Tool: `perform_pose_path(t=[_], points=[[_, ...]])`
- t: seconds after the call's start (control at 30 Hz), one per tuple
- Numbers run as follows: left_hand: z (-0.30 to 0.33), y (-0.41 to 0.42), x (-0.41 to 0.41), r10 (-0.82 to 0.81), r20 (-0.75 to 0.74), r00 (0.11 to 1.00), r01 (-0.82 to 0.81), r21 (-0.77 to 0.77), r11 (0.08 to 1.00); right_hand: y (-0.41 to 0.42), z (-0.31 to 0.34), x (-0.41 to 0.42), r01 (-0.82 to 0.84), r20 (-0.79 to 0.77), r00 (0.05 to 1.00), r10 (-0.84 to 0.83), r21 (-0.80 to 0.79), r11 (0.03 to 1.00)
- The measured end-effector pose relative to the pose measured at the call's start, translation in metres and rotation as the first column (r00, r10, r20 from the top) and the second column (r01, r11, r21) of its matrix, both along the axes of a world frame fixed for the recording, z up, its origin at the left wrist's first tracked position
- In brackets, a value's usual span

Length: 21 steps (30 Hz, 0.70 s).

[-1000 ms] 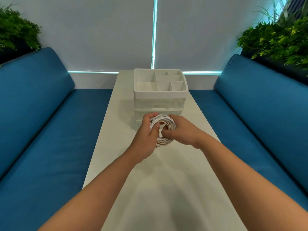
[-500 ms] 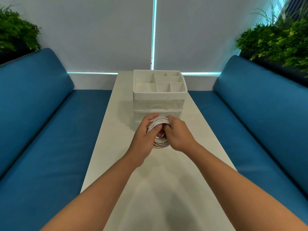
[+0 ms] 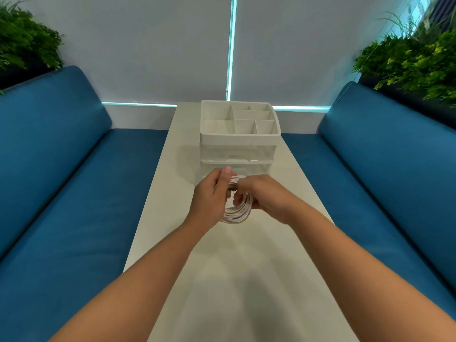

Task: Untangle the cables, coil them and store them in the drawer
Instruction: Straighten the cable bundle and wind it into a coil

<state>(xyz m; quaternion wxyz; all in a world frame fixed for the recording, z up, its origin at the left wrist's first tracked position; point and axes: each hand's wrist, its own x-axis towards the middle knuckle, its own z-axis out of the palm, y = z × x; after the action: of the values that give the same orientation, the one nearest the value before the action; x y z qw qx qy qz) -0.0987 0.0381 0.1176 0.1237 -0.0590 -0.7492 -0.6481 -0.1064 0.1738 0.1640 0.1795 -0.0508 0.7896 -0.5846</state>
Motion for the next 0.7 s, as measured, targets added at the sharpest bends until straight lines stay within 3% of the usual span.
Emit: perform_pose_path(t=[0.1,0.2,0.33,0.43,0.57,0.7], points=[[0.009,-0.005,-0.004,-0.171,0.061,0.983,0.176,-0.095,0.98,0.006,0.008,-0.003,-0.126,0.166,0.976,0.139,-0.09,0.988],[0.008,-0.004,-0.002,-0.195,0.082,0.977,0.207,-0.177,0.962,0.008,0.008,0.0,-0.204,0.207,0.954,0.216,-0.079,0.976],[-0.004,0.0,0.001,-0.124,0.086,0.988,0.134,-0.124,0.983,0.007,-0.005,-0.001,-0.207,0.039,0.978,0.203,0.145,0.968],[-0.008,0.004,0.005,-0.085,0.046,0.995,0.09,-0.13,0.987,0.008,-0.01,-0.003,-0.212,-0.06,0.972,0.227,0.187,0.959],[-0.006,0.002,0.002,-0.079,-0.009,0.997,0.074,-0.243,0.967,0.01,-0.017,-0.003,-0.149,-0.085,0.984,0.154,0.062,0.987],[-0.005,-0.004,-0.002,-0.118,0.004,0.993,0.115,-0.261,0.959,0.008,-0.02,-0.001,-0.062,-0.03,0.998,0.058,-0.144,0.988]])
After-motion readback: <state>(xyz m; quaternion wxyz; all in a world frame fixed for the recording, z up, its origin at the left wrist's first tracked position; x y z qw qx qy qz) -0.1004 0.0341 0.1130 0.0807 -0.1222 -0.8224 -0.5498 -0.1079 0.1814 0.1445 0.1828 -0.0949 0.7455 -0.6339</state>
